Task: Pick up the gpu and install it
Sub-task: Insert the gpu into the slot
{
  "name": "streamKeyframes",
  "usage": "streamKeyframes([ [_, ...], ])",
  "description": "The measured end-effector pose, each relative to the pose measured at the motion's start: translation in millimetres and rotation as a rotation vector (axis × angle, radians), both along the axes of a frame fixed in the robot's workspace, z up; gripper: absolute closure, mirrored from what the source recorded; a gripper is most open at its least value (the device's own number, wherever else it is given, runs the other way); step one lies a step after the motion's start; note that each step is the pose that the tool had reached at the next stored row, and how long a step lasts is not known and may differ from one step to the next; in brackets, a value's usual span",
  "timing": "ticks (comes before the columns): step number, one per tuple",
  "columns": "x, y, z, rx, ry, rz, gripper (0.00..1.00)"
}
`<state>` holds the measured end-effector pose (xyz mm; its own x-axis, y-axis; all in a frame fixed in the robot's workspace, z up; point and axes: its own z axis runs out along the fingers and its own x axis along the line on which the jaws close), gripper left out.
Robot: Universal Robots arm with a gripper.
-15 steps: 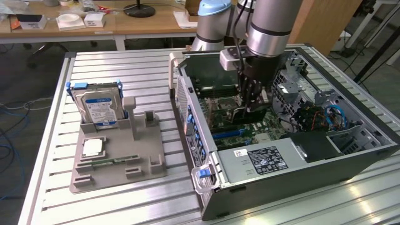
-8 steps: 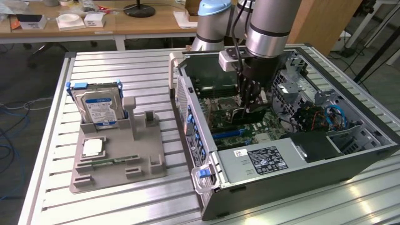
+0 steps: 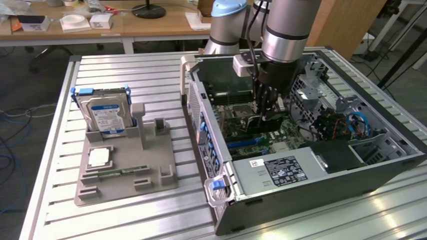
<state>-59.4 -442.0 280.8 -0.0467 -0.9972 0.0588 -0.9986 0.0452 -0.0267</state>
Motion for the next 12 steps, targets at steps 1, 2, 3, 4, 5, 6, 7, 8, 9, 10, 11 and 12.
streamKeyframes([
  [1,0.0,0.0,0.0,0.0,0.0,0.0,0.74],
  [2,0.0,0.0,0.0,0.0,0.0,0.0,0.74],
  [3,0.0,0.0,0.0,0.0,0.0,0.0,0.74],
  [4,-0.1,0.0,-0.2,0.0001,-0.0001,0.0,0.74],
  [5,-0.6,0.1,-0.9,0.0003,-0.0003,0.0,0.74],
  [6,-1.3,0.2,-1.7,-0.0001,-0.0004,0.0,0.74],
  [7,-2.3,0.4,-2.6,-0.0005,-0.0006,0.0,0.74],
  [8,-3.3,0.7,-3.8,-0.0007,-0.001,0.0,0.74],
  [9,-4.3,1.0,-4.9,-0.0009,-0.0013,0.0,0.74],
  [10,-5.3,1.1,-5.8,-0.0011,-0.0015,0.0,0.74],
  [11,-6.2,1.1,-6.7,-0.0013,-0.0015,0.0,0.74],
  [12,-7.0,1.1,-7.3,-0.0015,-0.0015,0.0,0.74],
])
